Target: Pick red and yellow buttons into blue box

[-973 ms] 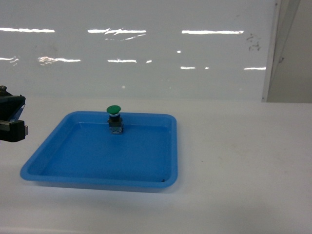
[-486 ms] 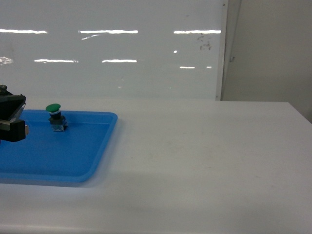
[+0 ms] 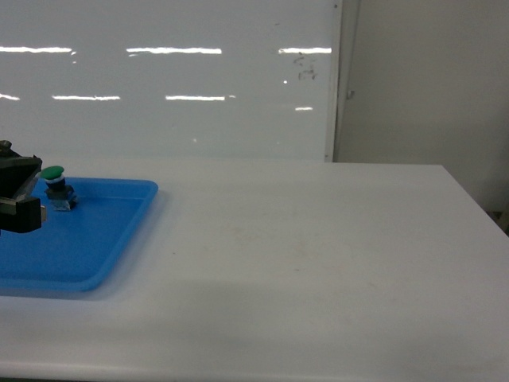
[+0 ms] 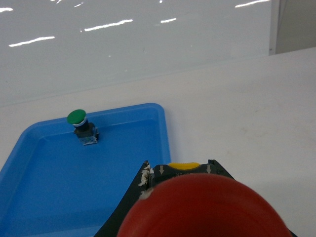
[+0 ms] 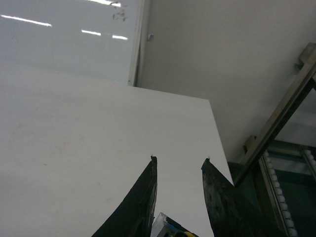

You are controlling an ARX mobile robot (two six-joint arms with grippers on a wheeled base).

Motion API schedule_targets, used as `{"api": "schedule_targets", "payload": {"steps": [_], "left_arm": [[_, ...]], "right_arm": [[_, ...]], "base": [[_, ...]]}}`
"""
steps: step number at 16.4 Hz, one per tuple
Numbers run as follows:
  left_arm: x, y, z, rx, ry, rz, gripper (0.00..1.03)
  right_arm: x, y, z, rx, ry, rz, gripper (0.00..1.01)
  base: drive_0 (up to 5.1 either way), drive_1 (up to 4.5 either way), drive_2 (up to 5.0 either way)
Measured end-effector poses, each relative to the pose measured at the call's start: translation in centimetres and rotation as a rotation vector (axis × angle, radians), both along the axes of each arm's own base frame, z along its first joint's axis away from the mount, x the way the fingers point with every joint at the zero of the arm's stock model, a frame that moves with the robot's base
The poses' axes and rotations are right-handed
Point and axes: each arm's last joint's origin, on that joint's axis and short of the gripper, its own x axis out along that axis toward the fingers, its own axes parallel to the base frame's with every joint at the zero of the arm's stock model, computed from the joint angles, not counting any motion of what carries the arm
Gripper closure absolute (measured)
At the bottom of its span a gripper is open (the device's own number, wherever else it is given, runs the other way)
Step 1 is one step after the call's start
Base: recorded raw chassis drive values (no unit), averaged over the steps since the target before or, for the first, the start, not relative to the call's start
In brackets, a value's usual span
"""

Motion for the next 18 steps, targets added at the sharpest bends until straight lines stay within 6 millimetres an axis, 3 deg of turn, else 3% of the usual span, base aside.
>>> {"api": "schedule_targets", "payload": {"steps": [18], "left_arm": [[0.00,-0.01,-0.01,0.000,0.001,0.000,0.77]], "right_arm": [[-0.01,0.09,0.01,0.000,-0.001,0.005,0.75]], "base": [[4.6,-3.71,-0.9]]}}
